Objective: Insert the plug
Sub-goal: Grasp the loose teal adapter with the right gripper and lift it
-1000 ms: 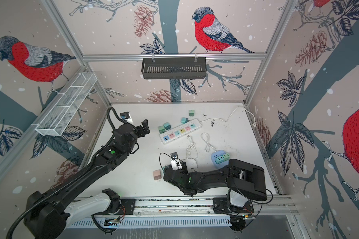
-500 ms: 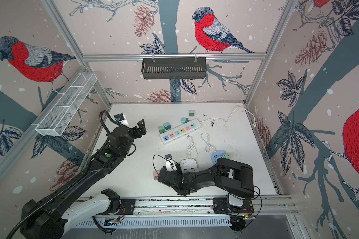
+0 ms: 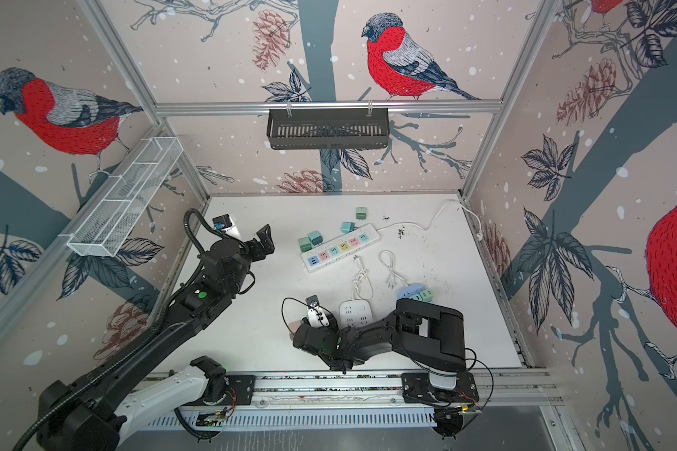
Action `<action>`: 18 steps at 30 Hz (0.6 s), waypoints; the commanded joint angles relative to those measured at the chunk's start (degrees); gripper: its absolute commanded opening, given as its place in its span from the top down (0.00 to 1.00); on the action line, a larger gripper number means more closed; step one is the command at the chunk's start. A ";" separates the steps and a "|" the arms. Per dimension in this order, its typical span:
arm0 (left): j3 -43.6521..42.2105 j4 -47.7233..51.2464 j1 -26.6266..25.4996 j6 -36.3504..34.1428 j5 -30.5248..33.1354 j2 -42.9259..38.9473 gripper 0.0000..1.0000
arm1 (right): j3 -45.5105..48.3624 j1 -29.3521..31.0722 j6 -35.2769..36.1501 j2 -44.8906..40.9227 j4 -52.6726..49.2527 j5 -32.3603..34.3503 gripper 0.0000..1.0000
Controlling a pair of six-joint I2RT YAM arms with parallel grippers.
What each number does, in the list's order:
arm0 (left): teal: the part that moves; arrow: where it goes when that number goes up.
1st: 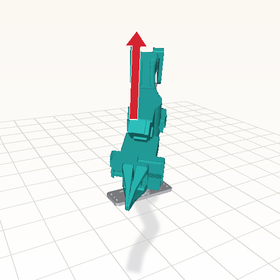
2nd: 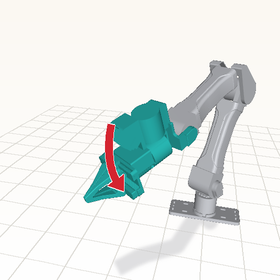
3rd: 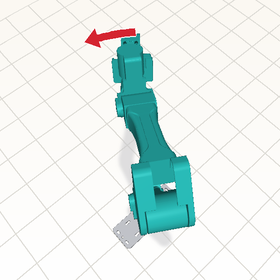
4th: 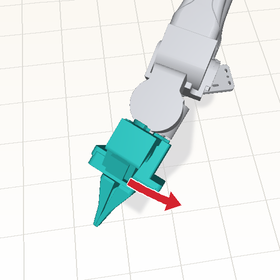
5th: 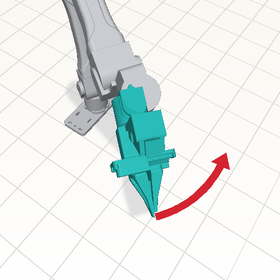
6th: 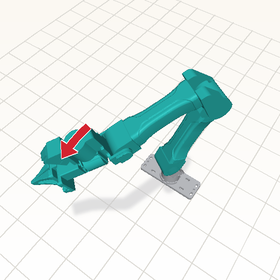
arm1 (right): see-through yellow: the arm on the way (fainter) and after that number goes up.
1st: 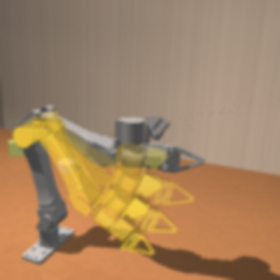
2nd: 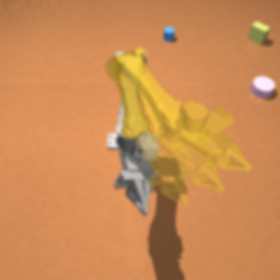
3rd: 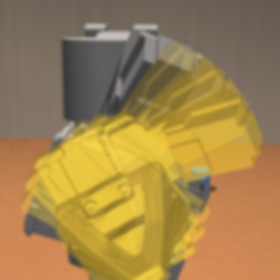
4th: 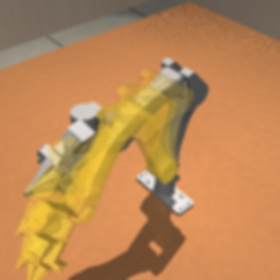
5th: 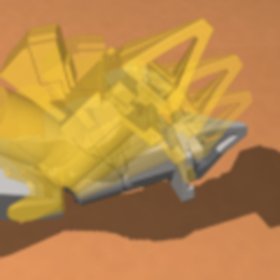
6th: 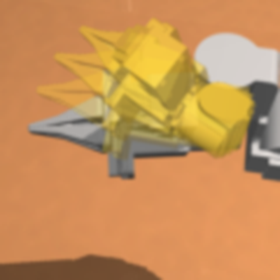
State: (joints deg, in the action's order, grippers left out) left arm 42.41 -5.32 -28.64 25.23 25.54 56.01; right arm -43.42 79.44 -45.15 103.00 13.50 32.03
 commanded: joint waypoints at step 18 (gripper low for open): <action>-0.06 -1.01 0.19 1.72 -2.45 -0.71 0.03 | 1.13 -0.60 0.78 -3.66 -1.00 3.08 0.59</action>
State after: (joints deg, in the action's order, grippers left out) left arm 42.39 -5.30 -28.49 25.71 24.03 55.75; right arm -42.68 78.91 -45.15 101.16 12.53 33.21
